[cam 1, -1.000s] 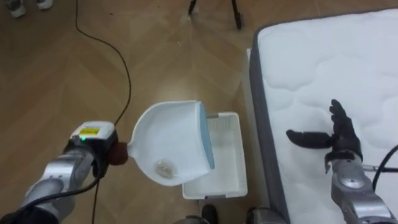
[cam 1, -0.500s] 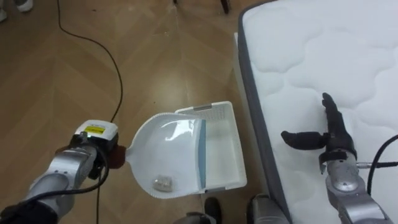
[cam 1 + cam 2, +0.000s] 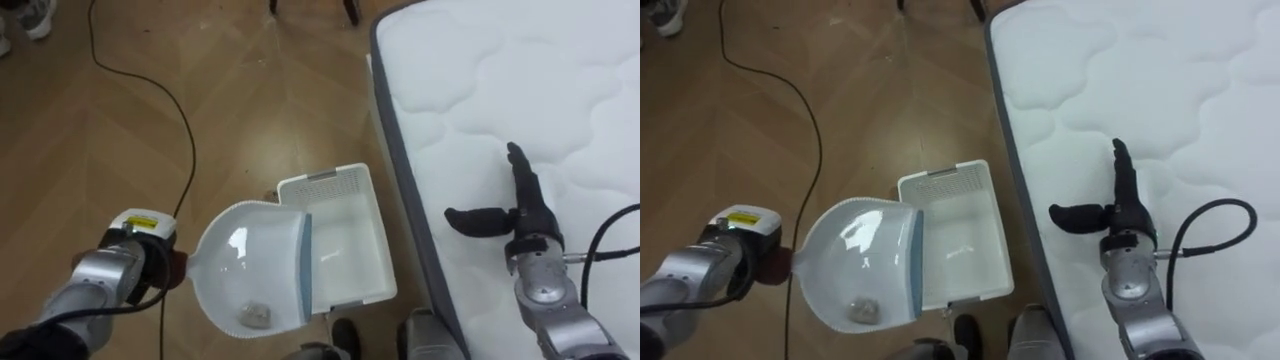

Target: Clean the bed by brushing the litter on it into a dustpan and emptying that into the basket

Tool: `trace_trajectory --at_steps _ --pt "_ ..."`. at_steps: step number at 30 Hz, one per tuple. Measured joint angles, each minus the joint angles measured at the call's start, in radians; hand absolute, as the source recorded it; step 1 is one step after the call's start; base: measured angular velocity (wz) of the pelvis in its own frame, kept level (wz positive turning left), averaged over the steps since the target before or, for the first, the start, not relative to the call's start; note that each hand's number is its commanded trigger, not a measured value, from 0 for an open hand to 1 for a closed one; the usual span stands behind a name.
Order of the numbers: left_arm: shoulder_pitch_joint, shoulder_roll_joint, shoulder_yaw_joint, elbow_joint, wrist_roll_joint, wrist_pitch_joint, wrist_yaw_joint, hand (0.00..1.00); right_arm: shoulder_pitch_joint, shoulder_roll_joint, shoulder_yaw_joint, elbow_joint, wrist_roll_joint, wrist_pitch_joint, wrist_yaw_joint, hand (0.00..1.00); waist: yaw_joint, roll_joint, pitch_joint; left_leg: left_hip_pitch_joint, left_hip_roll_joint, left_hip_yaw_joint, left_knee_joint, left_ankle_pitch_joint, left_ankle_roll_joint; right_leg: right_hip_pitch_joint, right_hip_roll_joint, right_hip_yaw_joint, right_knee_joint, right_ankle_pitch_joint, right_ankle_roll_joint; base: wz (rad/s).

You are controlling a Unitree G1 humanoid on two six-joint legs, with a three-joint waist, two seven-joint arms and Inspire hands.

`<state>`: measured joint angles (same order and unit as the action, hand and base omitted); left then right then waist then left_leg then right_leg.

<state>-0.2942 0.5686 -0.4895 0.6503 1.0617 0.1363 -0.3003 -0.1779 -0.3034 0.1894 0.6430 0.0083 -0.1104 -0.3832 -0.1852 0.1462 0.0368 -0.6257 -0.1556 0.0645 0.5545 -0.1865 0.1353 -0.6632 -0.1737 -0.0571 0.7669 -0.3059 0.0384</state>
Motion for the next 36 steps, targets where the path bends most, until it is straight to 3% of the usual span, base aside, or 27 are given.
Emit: trace_trajectory --at_steps 6,14,22,28,32,36 --pt "-0.009 0.04 -0.023 0.034 -0.02 0.001 -0.016 1.0 -0.001 -0.001 0.027 -0.001 0.066 -0.01 -0.039 0.0 -0.001 0.005 -0.0009 -0.002 0.001 -0.003 -0.001 0.003 0.005 0.001 0.005 -0.003 -0.006 0.0 0.0 0.0" --pt "-0.021 0.041 -0.024 0.165 -0.115 0.011 -0.018 1.0 -0.001 -0.002 0.033 0.002 0.065 0.003 -0.065 0.0 0.006 0.011 0.0006 0.001 0.001 -0.015 0.001 0.003 0.006 0.018 0.002 -0.027 -0.022 0.0 0.0 0.03" --pt "-0.097 0.046 -0.024 0.281 -0.249 0.018 -0.037 1.0 0.002 -0.006 0.035 0.004 0.066 0.004 -0.092 0.0 0.028 0.019 0.0005 0.004 0.001 -0.014 0.001 0.003 0.006 0.02 0.004 -0.024 -0.021 0.0 -0.001 0.0" --pt "-0.158 0.046 -0.024 0.341 -0.312 0.021 -0.038 1.0 0.001 -0.01 0.038 0.012 0.035 0.002 -0.093 0.0 0.026 0.051 0.0023 0.012 0.003 -0.014 -0.001 0.003 0.005 0.027 0.015 -0.003 -0.027 0.001 0.001 0.0" --pt "-0.173 0.046 -0.024 0.352 -0.392 0.034 -0.038 1.0 0.002 -0.031 0.042 0.011 0.03 0.013 -0.085 0.0 0.025 0.091 0.0087 0.046 0.004 -0.007 -0.01 0.0 0.006 0.053 0.015 0.001 -0.036 0.002 0.002 -0.07" --pt "-0.196 0.05 -0.024 0.382 -0.46 0.046 -0.04 1.0 -0.003 -0.042 0.042 0.005 0.028 0.014 -0.055 0.0 0.02 0.096 0.0071 0.065 0.003 0.012 -0.021 -0.006 0.0 0.049 0.004 0.006 -0.019 0.002 0.002 -0.12"
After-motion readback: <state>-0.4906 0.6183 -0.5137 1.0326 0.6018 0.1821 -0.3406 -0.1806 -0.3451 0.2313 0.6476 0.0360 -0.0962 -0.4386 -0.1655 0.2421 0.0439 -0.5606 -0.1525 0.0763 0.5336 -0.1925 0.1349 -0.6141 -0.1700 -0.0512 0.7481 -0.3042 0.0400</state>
